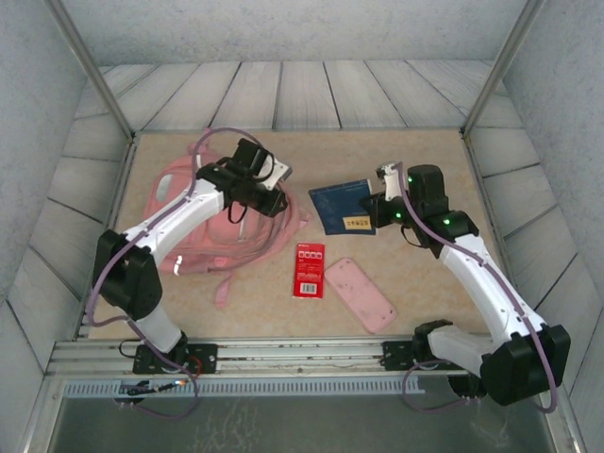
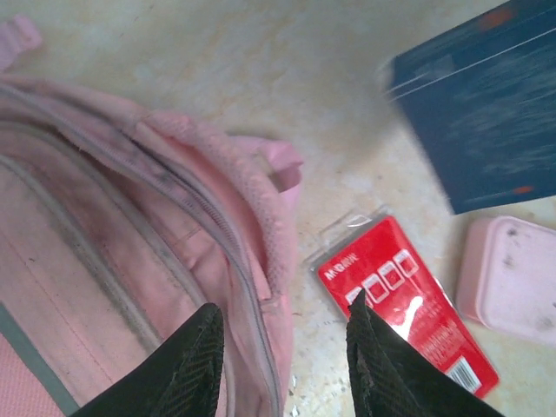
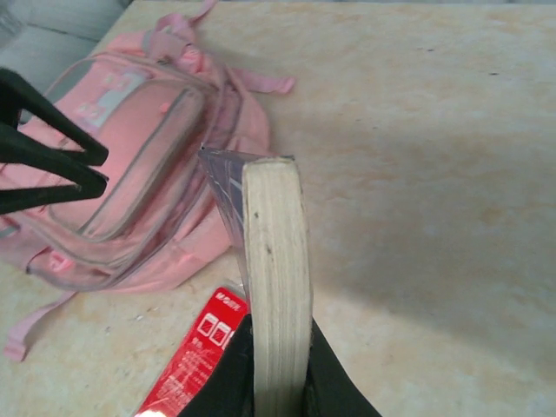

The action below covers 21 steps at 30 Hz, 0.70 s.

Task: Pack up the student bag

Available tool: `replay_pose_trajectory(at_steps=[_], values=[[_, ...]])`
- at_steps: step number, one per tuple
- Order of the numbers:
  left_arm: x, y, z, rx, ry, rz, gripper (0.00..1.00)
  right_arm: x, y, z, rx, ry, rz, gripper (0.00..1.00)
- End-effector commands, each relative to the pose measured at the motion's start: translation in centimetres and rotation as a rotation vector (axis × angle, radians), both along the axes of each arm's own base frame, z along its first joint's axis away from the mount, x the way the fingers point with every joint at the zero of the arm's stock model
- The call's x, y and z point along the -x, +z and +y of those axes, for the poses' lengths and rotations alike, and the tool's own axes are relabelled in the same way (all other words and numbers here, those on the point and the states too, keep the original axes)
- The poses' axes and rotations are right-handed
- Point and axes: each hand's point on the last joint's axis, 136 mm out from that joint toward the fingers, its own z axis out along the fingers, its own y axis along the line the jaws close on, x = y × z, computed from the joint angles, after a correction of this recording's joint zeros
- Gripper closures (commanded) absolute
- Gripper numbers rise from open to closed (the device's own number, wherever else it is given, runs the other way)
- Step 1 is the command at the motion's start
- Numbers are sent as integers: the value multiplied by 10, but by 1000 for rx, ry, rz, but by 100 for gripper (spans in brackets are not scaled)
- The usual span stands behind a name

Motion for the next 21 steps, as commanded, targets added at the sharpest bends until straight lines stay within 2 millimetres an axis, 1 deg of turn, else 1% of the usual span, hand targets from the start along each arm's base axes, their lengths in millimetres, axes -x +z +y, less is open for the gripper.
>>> replay_pose_trajectory(at_steps=[1, 3, 5, 8, 14, 17, 19, 21], values=[[-16, -29, 5, -45, 114, 33, 58, -1, 10, -23, 46, -135, -18, 100], [-20, -40, 5, -59, 141, 45, 56, 0, 7, -30, 68, -165, -10, 100], [-25, -49, 3, -61, 160, 54, 56, 1, 4, -33, 79, -174, -2, 100], [-32, -61, 6, -93, 196, 65, 56, 4, 0, -35, 83, -186, 7, 100], [-33, -82, 3, -116, 202, 113, 57, 5, -2, -36, 75, -197, 10, 100], [-32, -91, 1, -113, 198, 136, 62, 5, -2, -36, 72, -198, 11, 100], [-32, -92, -2, -106, 198, 144, 68, 5, -3, -36, 72, -199, 13, 100], [-34, -89, -3, -98, 198, 142, 76, 5, -4, -35, 68, -198, 15, 100]])
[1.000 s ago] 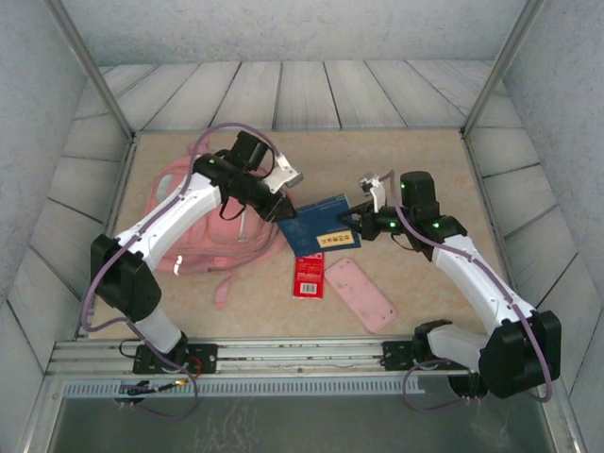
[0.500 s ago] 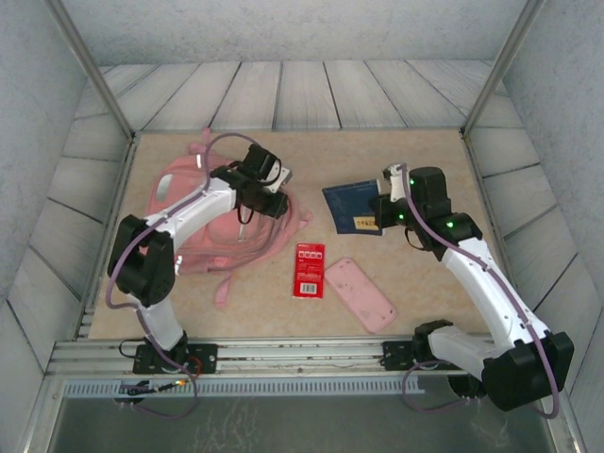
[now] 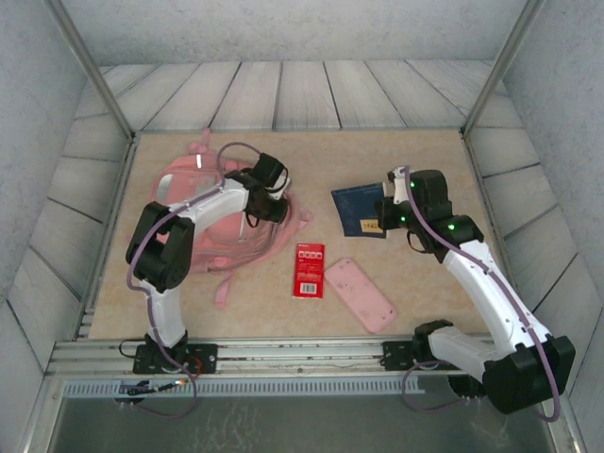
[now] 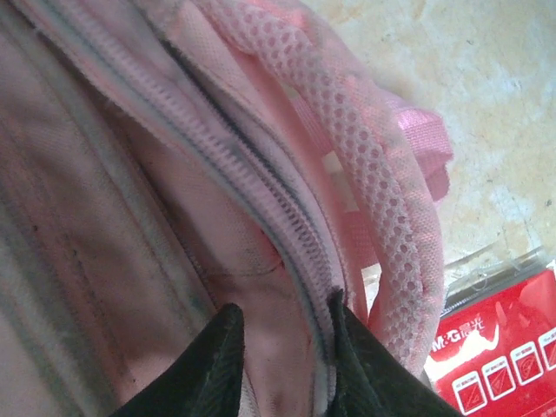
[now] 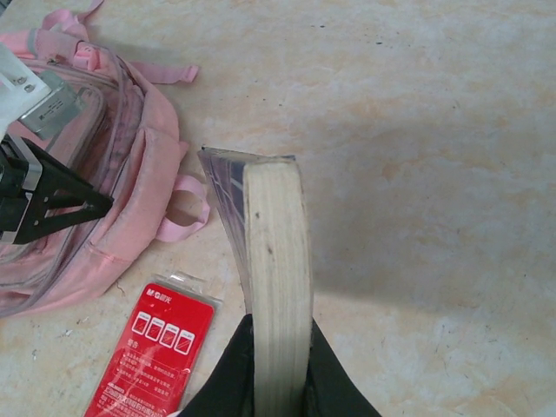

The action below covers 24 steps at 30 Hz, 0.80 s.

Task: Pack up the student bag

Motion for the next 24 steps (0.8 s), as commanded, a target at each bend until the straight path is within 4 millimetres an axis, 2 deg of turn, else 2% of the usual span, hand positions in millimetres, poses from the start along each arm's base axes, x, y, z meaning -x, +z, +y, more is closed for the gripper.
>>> replay_pose_trajectory(at_steps=[1, 8, 14, 17, 20, 24], values=[[-8, 11, -5, 21, 13, -17, 79, 0, 5, -1, -18, -17, -22, 100], [-18, 51, 2, 2, 25, -87, 96, 1, -8, 9, -49, 18, 36, 100], [-18, 95, 16, -8, 27, -157, 100, 0, -7, 24, -110, 62, 87, 100], [-13, 124, 20, 12, 8, -185, 100, 3, -4, 45, -209, 134, 146, 100], [-8, 154, 27, 21, -16, -224, 100, 12, 12, 75, -356, 257, 224, 100], [-1, 196, 37, 40, -47, -276, 100, 10, 23, 94, -467, 320, 264, 100]])
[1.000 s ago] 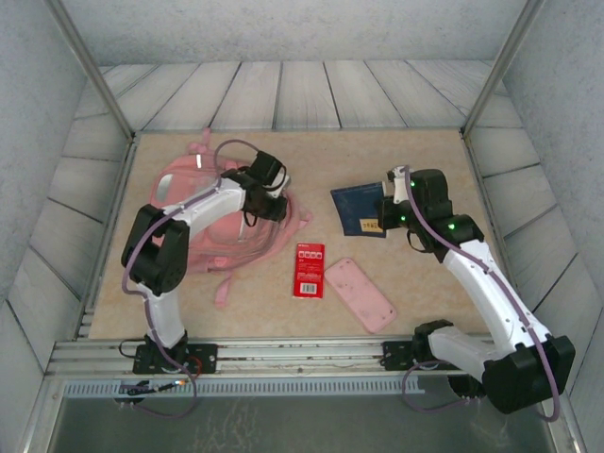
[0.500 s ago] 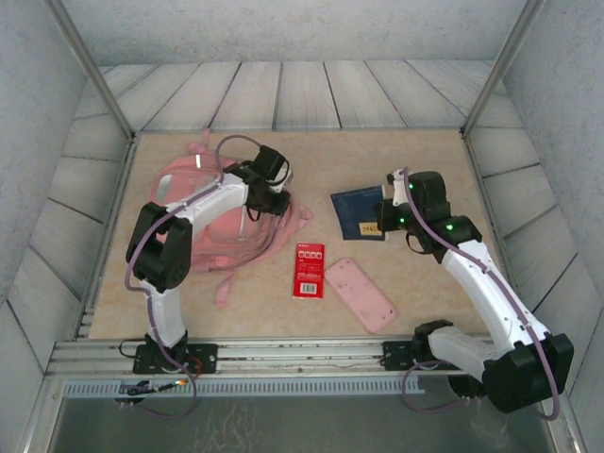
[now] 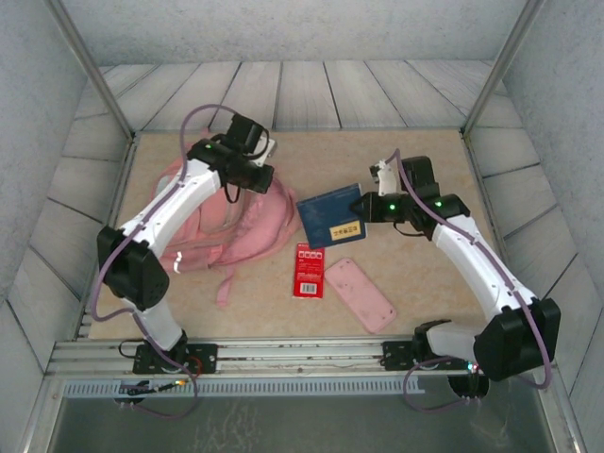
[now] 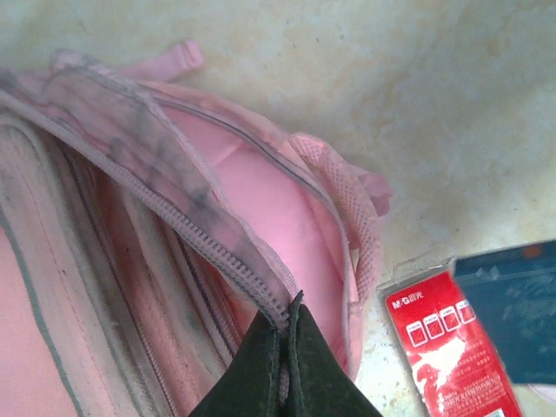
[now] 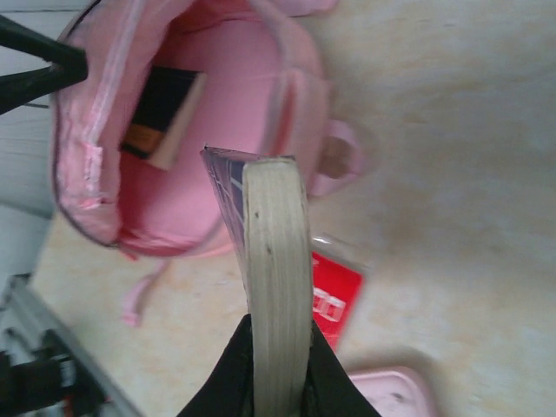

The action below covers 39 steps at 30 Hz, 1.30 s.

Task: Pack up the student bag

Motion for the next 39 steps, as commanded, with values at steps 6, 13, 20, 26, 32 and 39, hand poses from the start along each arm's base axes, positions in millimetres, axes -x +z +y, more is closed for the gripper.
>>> replay_pose_trajectory(at_steps=[6, 13, 20, 26, 32, 39], values=[[27, 92, 6, 100, -154, -122, 100, 12, 5, 58, -293, 270, 166, 100], [28, 98, 18, 163, -142, -115, 100, -20, -14, 89, -391, 280, 227, 100], [24, 111, 9, 316, -144, -123, 100, -70, -31, 138, -484, 163, 232, 100], [25, 126, 8, 378, -154, -133, 100, -97, -40, 175, -550, 100, 240, 100], [21, 138, 7, 446, -148, -151, 100, -123, -53, 194, -652, -43, 270, 100], [17, 146, 4, 494, -153, -171, 100, -125, -84, 217, -565, -131, 259, 100]])
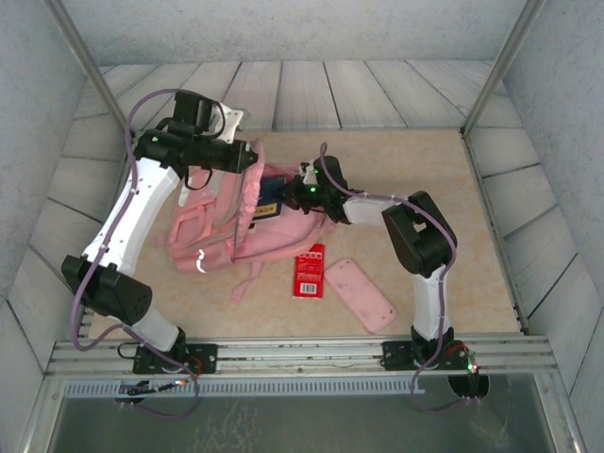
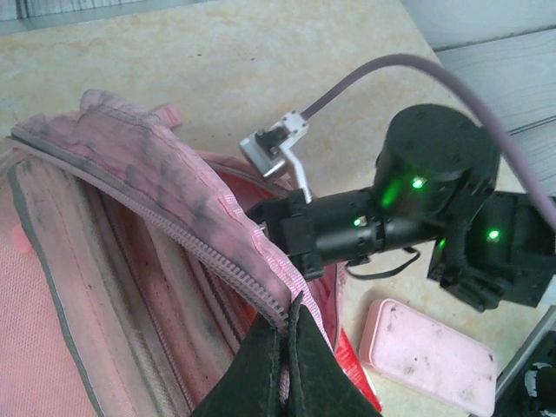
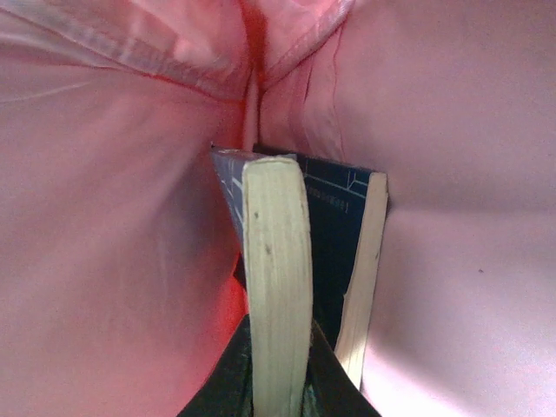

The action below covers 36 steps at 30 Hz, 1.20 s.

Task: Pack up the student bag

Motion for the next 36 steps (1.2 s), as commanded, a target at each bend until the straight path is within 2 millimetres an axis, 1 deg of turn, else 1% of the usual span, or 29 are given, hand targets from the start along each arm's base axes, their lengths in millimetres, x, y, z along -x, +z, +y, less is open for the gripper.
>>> replay_pose_trajectory(at_steps=[1, 5, 10, 11, 14, 19, 23, 27, 31, 36], values=[[2, 51, -9, 128, -44, -145, 100, -9, 13, 19, 11, -55, -69, 100], [-1, 55, -8, 143, -39, -155, 100, -5, 4, 45, 81, -26, -82, 100], [-6, 62, -6, 163, -24, -175, 100, -2, -19, 72, 97, 1, -57, 97], [-6, 64, -5, 168, -22, -179, 100, -1, -25, 76, 105, 3, -53, 97], [-8, 65, -3, 175, -15, -186, 100, 1, -32, 83, 121, 10, -56, 97], [-8, 64, -1, 192, -16, -187, 100, 5, -44, 89, 146, 36, -45, 93], [-6, 60, -3, 215, -31, -168, 100, 5, -56, 88, 160, 34, -35, 91], [-4, 59, -4, 236, -39, -166, 100, 4, -63, 92, 168, 51, -30, 88], [-2, 57, -3, 239, -39, -163, 100, 4, -66, 93, 195, 71, -43, 82], [-2, 53, 0, 239, -30, -160, 100, 1, -56, 87, 246, 85, -85, 74]])
